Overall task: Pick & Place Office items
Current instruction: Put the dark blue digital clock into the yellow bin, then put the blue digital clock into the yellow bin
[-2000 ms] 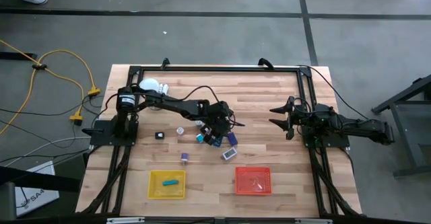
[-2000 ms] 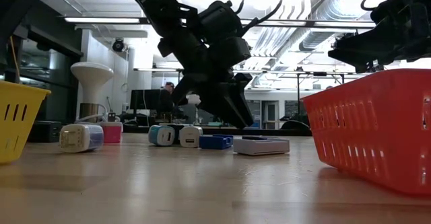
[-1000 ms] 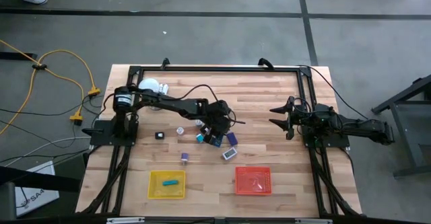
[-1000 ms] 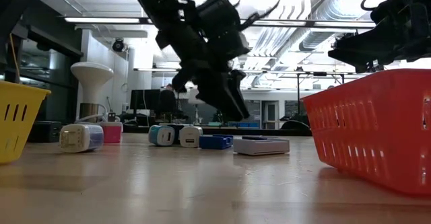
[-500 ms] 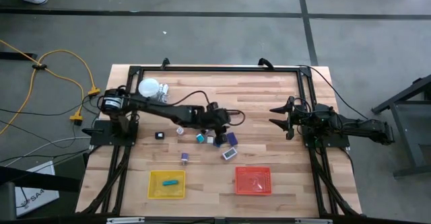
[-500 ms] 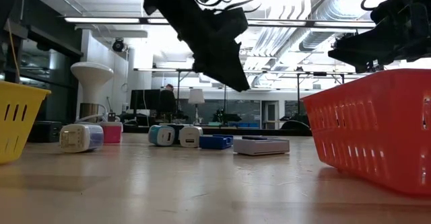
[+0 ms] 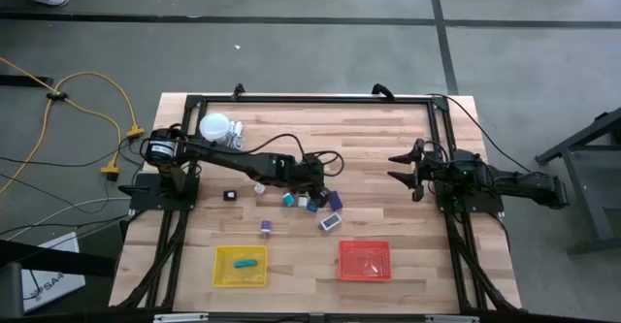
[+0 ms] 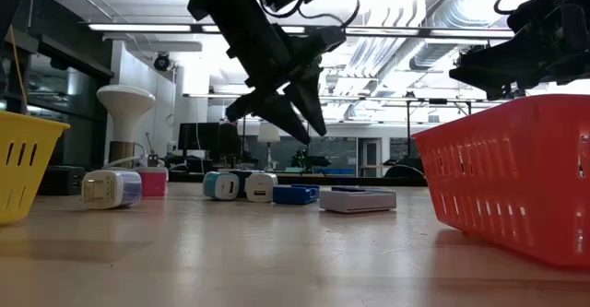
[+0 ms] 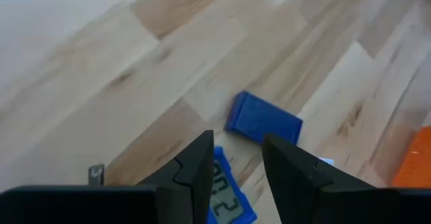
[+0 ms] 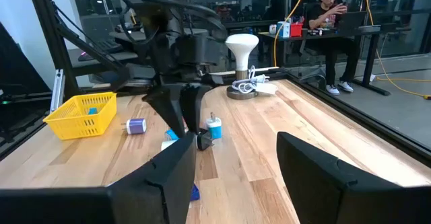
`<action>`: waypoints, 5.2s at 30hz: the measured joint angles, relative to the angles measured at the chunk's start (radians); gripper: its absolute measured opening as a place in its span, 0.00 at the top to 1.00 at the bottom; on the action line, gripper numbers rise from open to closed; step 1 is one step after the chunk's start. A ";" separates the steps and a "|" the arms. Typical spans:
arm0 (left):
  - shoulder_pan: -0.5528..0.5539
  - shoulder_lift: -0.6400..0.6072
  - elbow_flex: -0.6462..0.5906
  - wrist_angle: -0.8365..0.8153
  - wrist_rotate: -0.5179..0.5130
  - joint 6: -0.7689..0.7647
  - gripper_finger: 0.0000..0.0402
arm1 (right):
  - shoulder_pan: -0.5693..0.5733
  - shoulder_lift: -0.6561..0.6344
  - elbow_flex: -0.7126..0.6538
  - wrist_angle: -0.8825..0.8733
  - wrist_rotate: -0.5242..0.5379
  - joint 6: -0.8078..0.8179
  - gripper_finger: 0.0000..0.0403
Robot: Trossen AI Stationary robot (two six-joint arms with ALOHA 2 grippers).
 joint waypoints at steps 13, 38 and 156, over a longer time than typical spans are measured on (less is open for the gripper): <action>0.026 0.001 0.000 0.007 0.022 -0.148 0.70 | 0.000 0.000 0.000 0.000 0.000 0.000 0.52; -0.043 0.069 0.324 -0.377 -0.041 -0.146 0.70 | 0.000 0.000 0.000 -0.001 0.000 0.000 0.52; -0.003 0.263 0.342 -0.477 0.185 -0.439 0.55 | 0.000 0.000 0.000 0.000 0.000 0.000 0.52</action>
